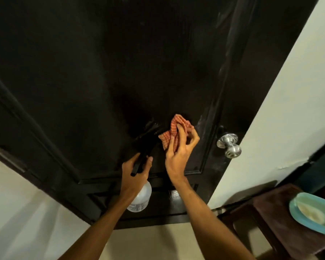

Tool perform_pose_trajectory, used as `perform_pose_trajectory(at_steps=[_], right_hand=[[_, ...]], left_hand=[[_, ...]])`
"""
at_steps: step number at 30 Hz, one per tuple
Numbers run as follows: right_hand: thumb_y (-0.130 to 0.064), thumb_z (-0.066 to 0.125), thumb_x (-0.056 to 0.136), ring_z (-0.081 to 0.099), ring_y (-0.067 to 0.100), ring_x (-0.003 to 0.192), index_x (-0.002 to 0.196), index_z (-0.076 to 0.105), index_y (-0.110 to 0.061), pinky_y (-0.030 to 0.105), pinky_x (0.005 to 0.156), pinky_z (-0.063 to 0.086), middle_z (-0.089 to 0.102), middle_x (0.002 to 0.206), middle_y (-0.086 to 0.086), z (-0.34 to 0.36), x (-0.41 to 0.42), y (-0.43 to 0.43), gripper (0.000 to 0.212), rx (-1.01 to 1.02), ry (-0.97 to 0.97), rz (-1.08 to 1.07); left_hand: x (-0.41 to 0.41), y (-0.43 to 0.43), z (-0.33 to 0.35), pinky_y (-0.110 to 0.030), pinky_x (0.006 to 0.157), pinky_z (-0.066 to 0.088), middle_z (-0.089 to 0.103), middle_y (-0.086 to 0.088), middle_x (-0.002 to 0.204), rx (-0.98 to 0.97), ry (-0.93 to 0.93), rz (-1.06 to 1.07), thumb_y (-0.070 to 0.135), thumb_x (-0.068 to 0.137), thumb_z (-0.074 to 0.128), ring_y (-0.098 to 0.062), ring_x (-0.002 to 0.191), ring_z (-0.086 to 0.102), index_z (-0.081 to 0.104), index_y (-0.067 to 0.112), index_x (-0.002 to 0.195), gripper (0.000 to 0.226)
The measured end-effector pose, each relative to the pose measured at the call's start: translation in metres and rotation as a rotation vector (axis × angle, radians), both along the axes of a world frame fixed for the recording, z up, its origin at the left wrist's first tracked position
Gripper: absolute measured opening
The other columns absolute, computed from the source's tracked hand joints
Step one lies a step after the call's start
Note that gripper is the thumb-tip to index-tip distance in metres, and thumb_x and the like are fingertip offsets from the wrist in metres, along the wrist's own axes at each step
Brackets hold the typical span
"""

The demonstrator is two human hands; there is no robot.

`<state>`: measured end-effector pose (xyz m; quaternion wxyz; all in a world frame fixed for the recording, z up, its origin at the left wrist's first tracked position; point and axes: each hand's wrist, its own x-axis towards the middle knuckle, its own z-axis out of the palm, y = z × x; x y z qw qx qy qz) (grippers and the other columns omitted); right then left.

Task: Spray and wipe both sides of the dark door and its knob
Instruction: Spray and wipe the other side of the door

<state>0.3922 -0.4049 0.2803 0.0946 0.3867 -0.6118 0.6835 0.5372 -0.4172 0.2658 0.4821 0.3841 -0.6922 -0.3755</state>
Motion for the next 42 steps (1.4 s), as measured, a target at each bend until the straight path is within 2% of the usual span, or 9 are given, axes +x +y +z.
perform_pose_trajectory(at_steps=[5, 13, 16, 19, 24, 29, 32, 37, 42], right_hand=[[-0.001, 0.057, 0.099, 0.046, 0.021, 0.131, 0.14, 0.052, -0.014, 0.053, 0.11, 0.042, 0.034, 0.144, 0.007, -0.048, -0.01, 0.02, 0.042, 0.065, -0.442, -0.144], [0.001, 0.062, 0.099, 0.019, 0.01, 0.151, 0.15, 0.046, -0.003, 0.029, 0.123, 0.021, 0.026, 0.158, 0.016, 0.03, -0.058, 0.007, 0.054, -0.007, 0.167, -0.127], [-0.009, 0.058, 0.103, 0.024, 0.006, 0.147, 0.154, 0.045, -0.014, 0.028, 0.119, 0.03, 0.032, 0.16, 0.012, -0.023, -0.052, 0.024, 0.053, 0.1, 0.003, -0.175], [-0.019, 0.054, 0.106, 0.046, 0.015, 0.136, 0.153, 0.044, -0.019, 0.05, 0.106, 0.048, 0.039, 0.153, 0.007, -0.054, -0.046, 0.036, 0.048, 0.156, -0.248, -0.196], [-0.007, 0.061, 0.102, 0.041, -0.008, 0.131, 0.144, 0.054, -0.009, 0.013, 0.107, 0.039, 0.04, 0.146, 0.013, -0.006, -0.054, 0.029, 0.043, 0.043, -0.164, -0.132], [-0.006, 0.066, 0.099, 0.042, -0.012, 0.126, 0.142, 0.052, -0.008, 0.015, 0.107, 0.041, 0.039, 0.141, 0.01, -0.044, -0.051, 0.036, 0.045, 0.128, -0.214, -0.102], [-0.006, 0.067, 0.097, 0.043, -0.001, 0.119, 0.144, 0.045, -0.005, 0.046, 0.11, 0.044, 0.042, 0.136, 0.008, -0.075, -0.042, 0.046, 0.052, 0.261, -0.414, -0.115], [-0.01, 0.069, 0.098, 0.05, -0.001, 0.117, 0.133, 0.055, -0.005, 0.006, 0.099, 0.037, 0.045, 0.131, 0.013, -0.031, -0.042, 0.033, 0.039, 0.123, -0.275, -0.111], [-0.02, 0.066, 0.1, 0.042, 0.026, 0.141, 0.153, 0.036, -0.008, 0.035, 0.117, 0.032, 0.042, 0.151, 0.017, -0.08, -0.022, 0.031, 0.062, 0.202, -0.665, -0.158]], left_hand=[[-0.022, 0.002, 0.003, -0.031, 0.065, 0.06, 0.075, 0.007, 0.078, -0.01, 0.016, -0.044, 0.012, 0.096, 0.074, -0.012, 0.077, 0.075, 0.072, 0.022, 0.084, 0.016], [-0.048, 0.003, 0.011, -0.023, 0.059, 0.053, 0.075, 0.007, 0.08, -0.002, 0.019, -0.125, 0.016, 0.097, 0.073, -0.01, 0.07, 0.072, 0.072, 0.025, 0.087, 0.014], [-0.052, 0.003, 0.009, -0.018, 0.059, 0.055, 0.075, 0.007, 0.079, -0.031, 0.007, -0.134, 0.016, 0.097, 0.073, -0.009, 0.071, 0.073, 0.071, 0.026, 0.086, 0.015], [-0.056, 0.001, 0.006, -0.016, 0.056, 0.053, 0.074, 0.004, 0.076, -0.039, -0.002, -0.135, 0.014, 0.097, 0.073, -0.009, 0.066, 0.071, 0.07, 0.02, 0.083, 0.015], [-0.054, 0.0, -0.01, -0.027, 0.061, 0.053, 0.074, 0.006, 0.078, -0.01, -0.018, -0.135, 0.025, 0.097, 0.073, -0.012, 0.072, 0.072, 0.071, 0.029, 0.083, 0.015], [-0.058, 0.006, -0.03, -0.03, 0.058, 0.056, 0.074, 0.009, 0.078, 0.004, -0.062, -0.103, 0.023, 0.097, 0.074, -0.011, 0.07, 0.072, 0.069, 0.032, 0.082, 0.018], [-0.056, 0.007, -0.041, -0.021, 0.06, 0.054, 0.07, 0.011, 0.069, -0.007, -0.101, -0.065, 0.018, 0.097, 0.074, -0.008, 0.065, 0.07, 0.066, 0.031, 0.078, 0.025], [-0.048, 0.011, -0.058, -0.025, 0.074, 0.056, 0.069, 0.009, 0.069, 0.067, -0.128, -0.041, 0.035, 0.094, 0.074, -0.007, 0.071, 0.07, 0.069, 0.023, 0.082, 0.018], [-0.036, 0.02, -0.074, -0.042, 0.073, 0.062, 0.073, 0.009, 0.076, 0.067, -0.074, -0.055, 0.043, 0.091, 0.071, -0.011, 0.074, 0.074, 0.072, 0.026, 0.084, 0.017]])
